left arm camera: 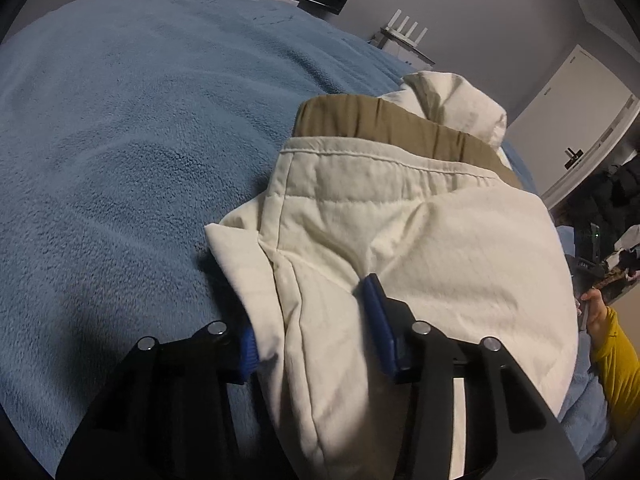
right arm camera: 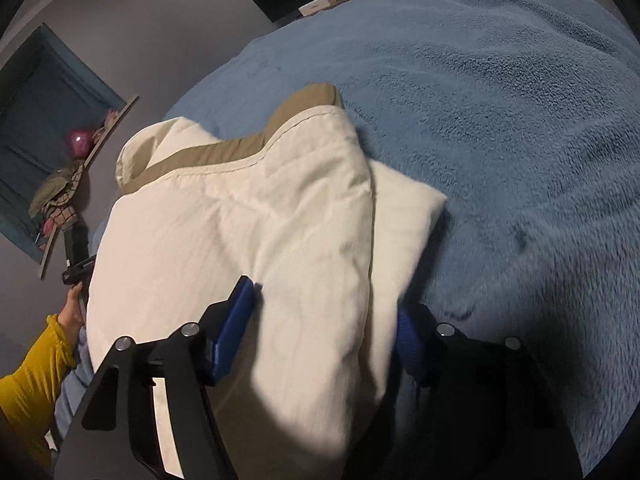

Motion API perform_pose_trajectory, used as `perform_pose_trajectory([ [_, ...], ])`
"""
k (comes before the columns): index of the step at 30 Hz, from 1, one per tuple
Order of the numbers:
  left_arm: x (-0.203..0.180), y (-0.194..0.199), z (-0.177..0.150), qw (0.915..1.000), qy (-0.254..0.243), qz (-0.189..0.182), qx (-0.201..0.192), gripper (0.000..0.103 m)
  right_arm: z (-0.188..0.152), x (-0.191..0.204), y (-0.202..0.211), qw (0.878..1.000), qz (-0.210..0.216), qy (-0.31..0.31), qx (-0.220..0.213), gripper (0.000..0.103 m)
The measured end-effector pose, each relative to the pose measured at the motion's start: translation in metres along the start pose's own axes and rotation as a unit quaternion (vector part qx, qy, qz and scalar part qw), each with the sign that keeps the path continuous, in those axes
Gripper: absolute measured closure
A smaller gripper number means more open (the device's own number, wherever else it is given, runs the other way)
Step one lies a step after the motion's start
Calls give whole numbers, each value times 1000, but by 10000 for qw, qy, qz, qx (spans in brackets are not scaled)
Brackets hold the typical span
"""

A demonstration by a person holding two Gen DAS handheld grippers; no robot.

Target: Fold large clothes

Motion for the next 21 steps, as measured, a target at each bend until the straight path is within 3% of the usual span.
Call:
perform_pose_trajectory([
  [6, 4, 0, -2, 9999, 41, -90, 43, 59, 5, -12, -10, 9996, 29, -289, 32, 43],
  [10, 8, -13, 1, 9996, 232, -125, 66, 56, 15, -25, -28, 9952, 307, -908, -199, 45],
  [12, 7, -13, 1, 9998, 169, -61, 25, 59, 16, -22, -34, 9937, 403, -1014, -272, 70],
  [13, 3, -10, 2, 10000, 73, -63, -21, 62, 16, -17, -33, 9943, 429, -928, -308, 75],
  [15, -7, -1, 6, 9997, -161, -59, -172, 82, 19, -5, -23, 9966, 348, -581, -466, 88],
  [18, -20, 18, 9, 9985, -318, -20, -435, 90, 19, 18, -5, 9970, -32, 59, -777, 92],
  [21, -33, 43, 15, 9965, -310, -143, -760, 91, 21, 48, 18, 9891, -410, 776, -1183, 94],
])
Point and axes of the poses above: each gripper's, at about its wrist camera, not at the fingertips, and y roughly against the way its jaws point, x to its left, z to its top, the point moved 6 cm from there along -y, roughly the way its jaws point, and after that the axes turned 10 degrees about -x, right-handed, at the moved point
